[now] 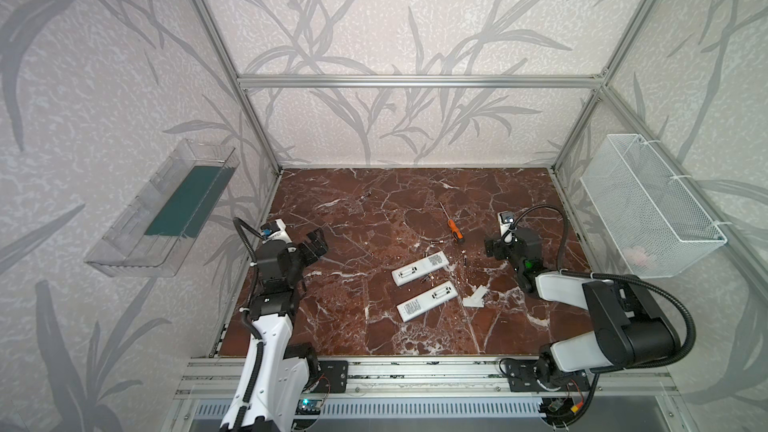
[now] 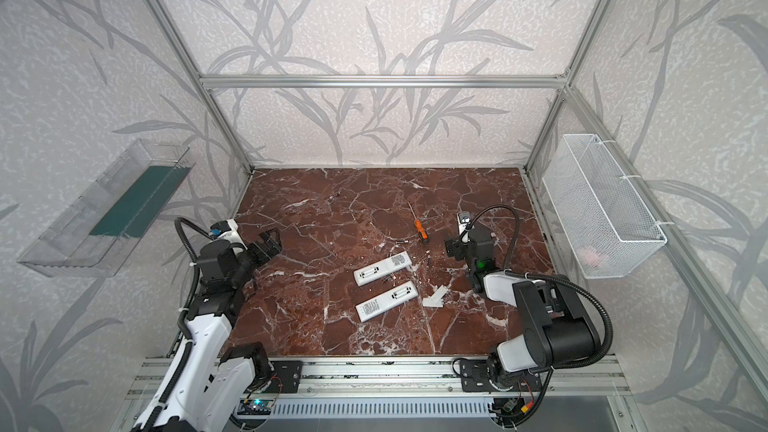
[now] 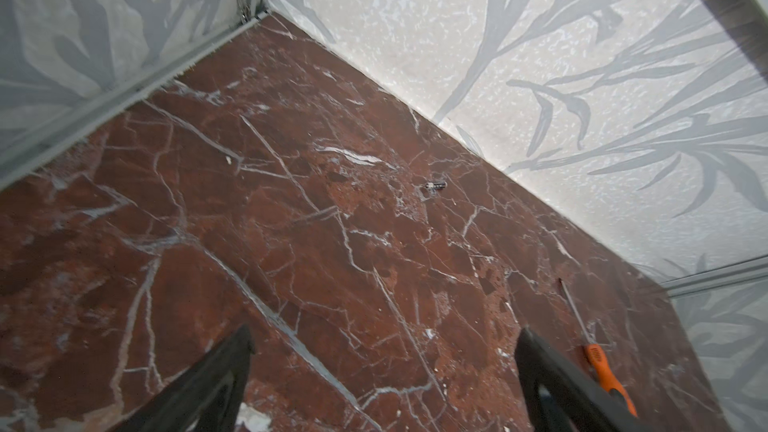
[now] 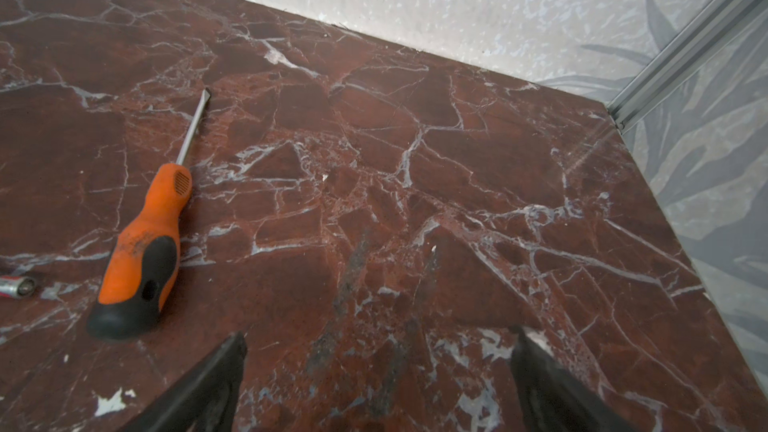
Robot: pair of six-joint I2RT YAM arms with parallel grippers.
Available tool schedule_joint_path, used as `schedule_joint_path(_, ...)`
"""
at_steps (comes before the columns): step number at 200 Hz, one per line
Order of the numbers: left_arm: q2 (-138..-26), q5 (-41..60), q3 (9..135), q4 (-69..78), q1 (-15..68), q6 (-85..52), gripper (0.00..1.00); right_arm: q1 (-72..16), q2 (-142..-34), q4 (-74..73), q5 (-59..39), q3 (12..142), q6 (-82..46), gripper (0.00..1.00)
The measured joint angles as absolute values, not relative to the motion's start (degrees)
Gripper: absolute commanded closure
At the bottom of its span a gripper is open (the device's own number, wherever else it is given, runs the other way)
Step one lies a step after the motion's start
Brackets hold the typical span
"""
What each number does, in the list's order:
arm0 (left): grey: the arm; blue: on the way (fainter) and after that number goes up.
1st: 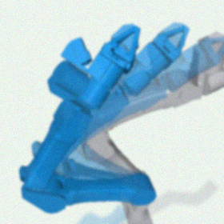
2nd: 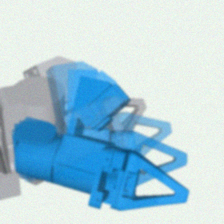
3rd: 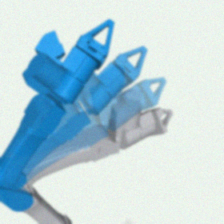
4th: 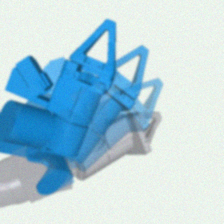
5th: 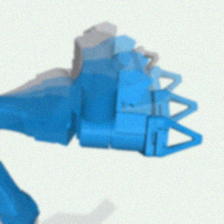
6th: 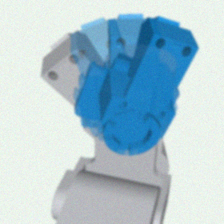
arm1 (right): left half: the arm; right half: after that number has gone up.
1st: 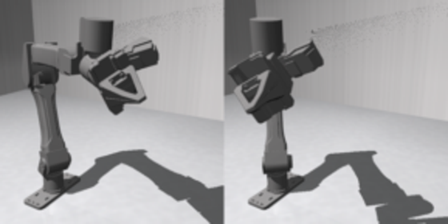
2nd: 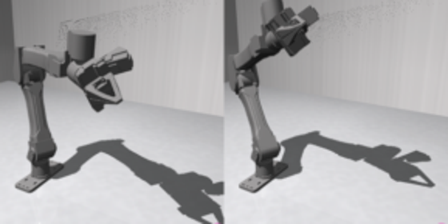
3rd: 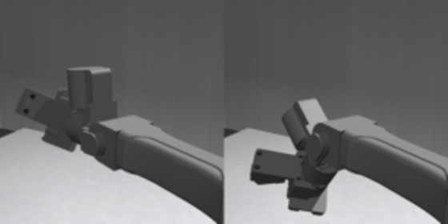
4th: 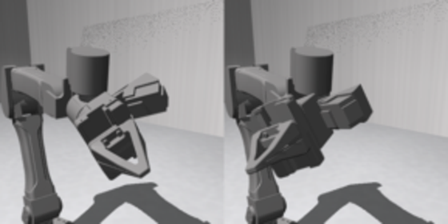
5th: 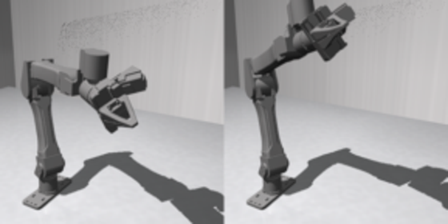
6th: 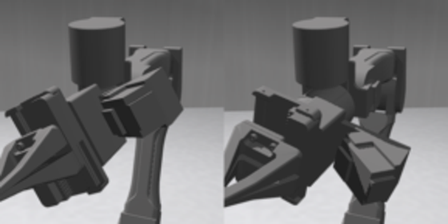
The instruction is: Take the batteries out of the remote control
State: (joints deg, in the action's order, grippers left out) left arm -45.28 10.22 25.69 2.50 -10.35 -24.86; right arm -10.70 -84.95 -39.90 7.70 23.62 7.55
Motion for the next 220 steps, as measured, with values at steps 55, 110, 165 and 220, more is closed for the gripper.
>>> schedule_joint_path(55, -61.43, 5.41, 19.27, 25.93, -10.2, -12.32, 0.01, -10.17, -85.82, -47.2, 7.84, 21.52, 7.44, 0.02)
schedule_joint_path(110, -77.32, 6.33, 19.29, 40.1, -10.11, -9.04, 0.01, -9.8, -88.23, -51.42, 7.29, 19.64, 7.38, 0.02)
schedule_joint_path(165, -86.56, 8.69, 19.4, 48.86, -9.06, -7.01, 0.01, -9.63, -88.23, -51.59, 6.87, 19.77, 7.31, 0.0)
schedule_joint_path(220, -89.69, 11.0, 19.44, 53.74, -7.73, -4.51, 0.01, -8.64, -88.23, -50.65, 5.48, 20.84, 6.94, 0.01)
